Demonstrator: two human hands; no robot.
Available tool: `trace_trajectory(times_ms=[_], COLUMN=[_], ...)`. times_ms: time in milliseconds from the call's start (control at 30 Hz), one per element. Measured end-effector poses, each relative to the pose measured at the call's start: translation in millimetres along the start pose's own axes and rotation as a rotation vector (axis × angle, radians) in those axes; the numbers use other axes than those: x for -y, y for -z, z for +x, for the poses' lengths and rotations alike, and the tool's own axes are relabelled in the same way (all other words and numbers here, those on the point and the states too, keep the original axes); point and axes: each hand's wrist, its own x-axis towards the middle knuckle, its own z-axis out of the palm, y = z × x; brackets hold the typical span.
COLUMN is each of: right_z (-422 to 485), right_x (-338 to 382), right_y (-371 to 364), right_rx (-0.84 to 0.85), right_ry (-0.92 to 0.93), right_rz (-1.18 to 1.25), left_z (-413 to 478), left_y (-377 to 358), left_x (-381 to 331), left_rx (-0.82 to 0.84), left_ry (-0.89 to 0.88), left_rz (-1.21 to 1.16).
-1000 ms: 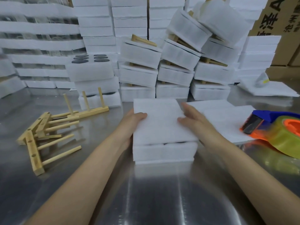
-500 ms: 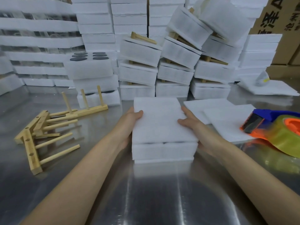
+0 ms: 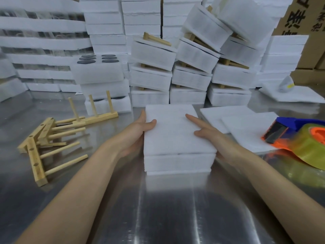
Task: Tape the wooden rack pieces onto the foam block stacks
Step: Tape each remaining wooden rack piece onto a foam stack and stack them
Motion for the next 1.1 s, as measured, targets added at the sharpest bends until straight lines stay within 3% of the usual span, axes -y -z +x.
trace_trajectory(times_ms=[100,167,233,300,367,500,667,767,833,933,1000,1100], right_z=[2.2,3.7,4.1,4.8,6.4,8.9,12.6,14.2,14.1,8.1,1.8,-4.9], right_x=[-0.7,-2.2,-2.9,-3.2,-4.9,-10.0,-13.0,-12.8,-11.6,-8.4,-2.6,12.7], right_y=[2.0,3.6,3.8,4.1,4.5,7.5,12.0,12.7,12.0,9.2,6.6,4.8], right_rx=[-0.022,-0.002,0.009,0.001,-0.001,-0.006,0.028,0.03,0.022,0.014,0.024,0.031], right_ry=[0.018,0.03,0.031,0.034,0.035,0.025,0.021,0.017,0.016,0.003,-0.017,-0.007], right_rz=[-0.107,-0.144,-0.152,-0.148,-0.152,-0.158,-0.188,-0.212,-0.22,-0.226,-0.202,-0.332], left_z=[2.5,8.0,10.6,13.1,21.0,35.8,42.5,44.5,43.5,33.9,24.2,6.9], left_y=[5.7,20.4,46.9,78.9,100.4,111.0,103.2,88.8,78.4,60.9,46.4,24.1], left_x=[-5.2,-7.2,-6.7,0.0,9.4,25.0,24.4,22.4,20.8,1.6,-15.1,-31.9], left_rx=[0.034,-0.155,-0.579,-0.821,-0.8,-0.673,-0.751,-0.713,-0.73,-0.926,-0.98,-0.815], left_ry=[0.055,0.007,-0.189,-0.313,-0.198,0.188,0.165,0.1,-0.03,-0.387,-0.632,-0.825], left_rz=[-0.013,0.067,0.533,1.033,1.252,1.372,1.519,1.632,1.65,1.477,1.211,0.672])
